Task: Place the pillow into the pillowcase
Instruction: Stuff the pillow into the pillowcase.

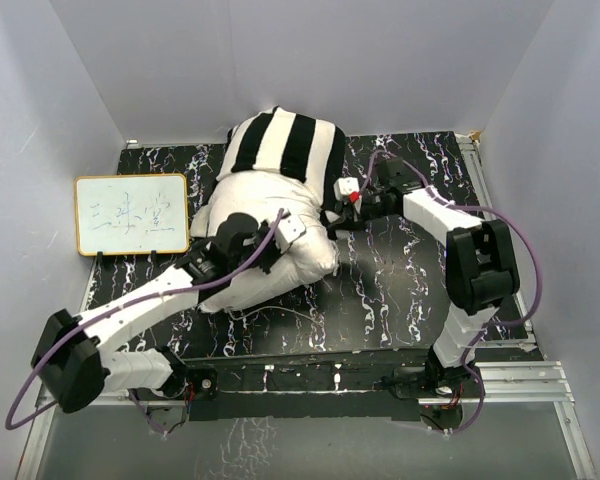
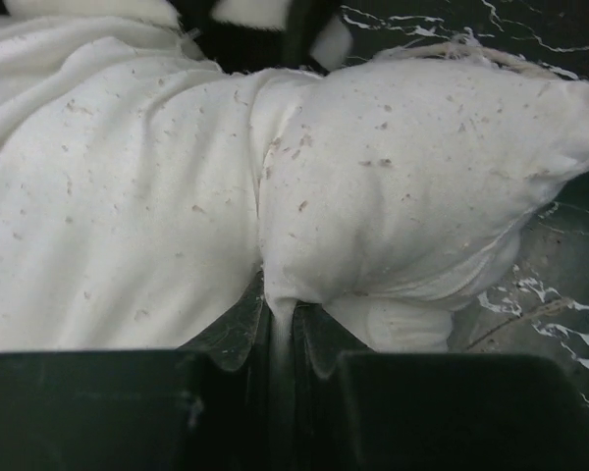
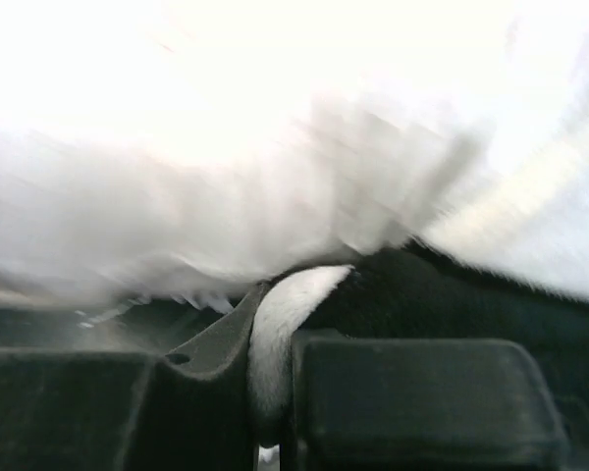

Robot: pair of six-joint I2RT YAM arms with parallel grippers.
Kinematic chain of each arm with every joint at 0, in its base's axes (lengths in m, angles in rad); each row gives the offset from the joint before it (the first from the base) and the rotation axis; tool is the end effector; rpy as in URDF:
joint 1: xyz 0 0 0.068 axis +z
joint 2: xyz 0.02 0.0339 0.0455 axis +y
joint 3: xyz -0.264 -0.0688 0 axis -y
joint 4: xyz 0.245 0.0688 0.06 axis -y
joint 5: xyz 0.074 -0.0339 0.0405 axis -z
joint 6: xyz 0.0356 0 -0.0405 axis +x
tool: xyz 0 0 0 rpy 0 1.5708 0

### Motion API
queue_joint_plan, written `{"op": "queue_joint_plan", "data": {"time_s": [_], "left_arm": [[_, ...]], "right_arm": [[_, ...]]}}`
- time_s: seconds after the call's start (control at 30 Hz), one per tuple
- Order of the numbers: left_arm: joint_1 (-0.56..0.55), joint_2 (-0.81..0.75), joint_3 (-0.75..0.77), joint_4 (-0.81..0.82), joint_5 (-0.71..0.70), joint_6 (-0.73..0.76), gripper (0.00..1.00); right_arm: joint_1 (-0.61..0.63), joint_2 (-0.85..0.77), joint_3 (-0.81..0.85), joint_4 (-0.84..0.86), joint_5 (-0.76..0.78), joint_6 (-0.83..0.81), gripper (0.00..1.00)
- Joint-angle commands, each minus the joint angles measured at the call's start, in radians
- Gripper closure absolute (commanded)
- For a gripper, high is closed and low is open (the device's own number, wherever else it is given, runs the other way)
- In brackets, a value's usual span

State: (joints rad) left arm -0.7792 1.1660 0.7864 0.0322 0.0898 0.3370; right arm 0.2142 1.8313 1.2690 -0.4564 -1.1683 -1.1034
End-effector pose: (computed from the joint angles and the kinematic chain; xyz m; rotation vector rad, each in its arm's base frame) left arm 0.1890 -0.1911 0.2838 1.0762 1.6087 -0.3824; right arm 0.3579 0.1114 0.2139 -1.5200 1.3517 0.9497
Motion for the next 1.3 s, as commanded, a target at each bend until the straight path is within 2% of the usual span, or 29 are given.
{"op": "queue_joint_plan", "data": {"time_s": [0.0, 0.03, 0.1, 0.23, 0.3, 0.4, 0.53, 0.6, 0.7, 0.87, 0.97, 1.1, 1.2, 1.27], "left_arm": [[0.1, 0.112, 0.162, 0.055, -0.05, 0.021, 1.0], [0.114, 0.134, 0.185, 0.052, -0.039, 0.022, 1.0], [0.136, 0.156, 0.209, 0.048, -0.011, 0.017, 1.0], [0.168, 0.131, 0.204, 0.045, -0.002, -0.013, 1.0], [0.178, 0.116, 0.192, 0.054, 0.003, -0.035, 1.0], [0.179, 0.141, 0.196, 0.086, 0.033, -0.084, 1.0], [0.179, 0.225, 0.231, 0.137, 0.102, -0.164, 1.0], [0.169, 0.26, 0.242, 0.157, 0.135, -0.207, 1.0], [0.127, 0.268, 0.234, 0.176, 0.125, -0.223, 1.0], [0.096, 0.212, 0.195, 0.213, 0.138, -0.252, 1.0], [0.094, 0.146, 0.221, 0.224, 0.166, -0.277, 1.0], [0.093, 0.128, 0.378, 0.187, 0.208, -0.334, 1.0], [0.1, 0.141, 0.448, 0.188, 0.217, -0.424, 1.0], [0.144, 0.141, 0.427, 0.263, 0.25, -0.558, 1.0]], "right_arm": [[0.139, -0.109, 0.031, -0.651, -0.238, -0.497, 0.92], [0.138, -0.131, 0.035, -0.695, -0.26, -0.496, 0.92], [0.077, -0.162, 0.031, -0.642, -0.288, -0.399, 0.92], [-0.147, -0.203, -0.057, -0.388, -0.243, -0.124, 0.92], [-0.173, -0.244, -0.128, -0.228, -0.125, 0.055, 0.92], [-0.082, -0.331, -0.228, -0.126, -0.036, 0.163, 0.92], [0.193, -0.399, -0.264, -0.063, 0.015, 0.308, 0.92], [0.277, -0.413, -0.255, -0.013, 0.007, 0.376, 0.92], [0.268, -0.399, -0.2, -0.001, -0.002, 0.43, 0.92], [0.095, -0.416, -0.169, 0.028, -0.003, 0.478, 0.92], [0.059, -0.408, -0.036, 0.036, 0.022, 0.518, 0.92], [0.07, -0.311, 0.341, 0.017, -0.028, 0.645, 0.92], [0.132, -0.239, 0.625, 0.012, -0.029, 0.75, 0.92], [0.217, -0.205, 0.767, -0.026, 0.0, 0.768, 0.92]]}}
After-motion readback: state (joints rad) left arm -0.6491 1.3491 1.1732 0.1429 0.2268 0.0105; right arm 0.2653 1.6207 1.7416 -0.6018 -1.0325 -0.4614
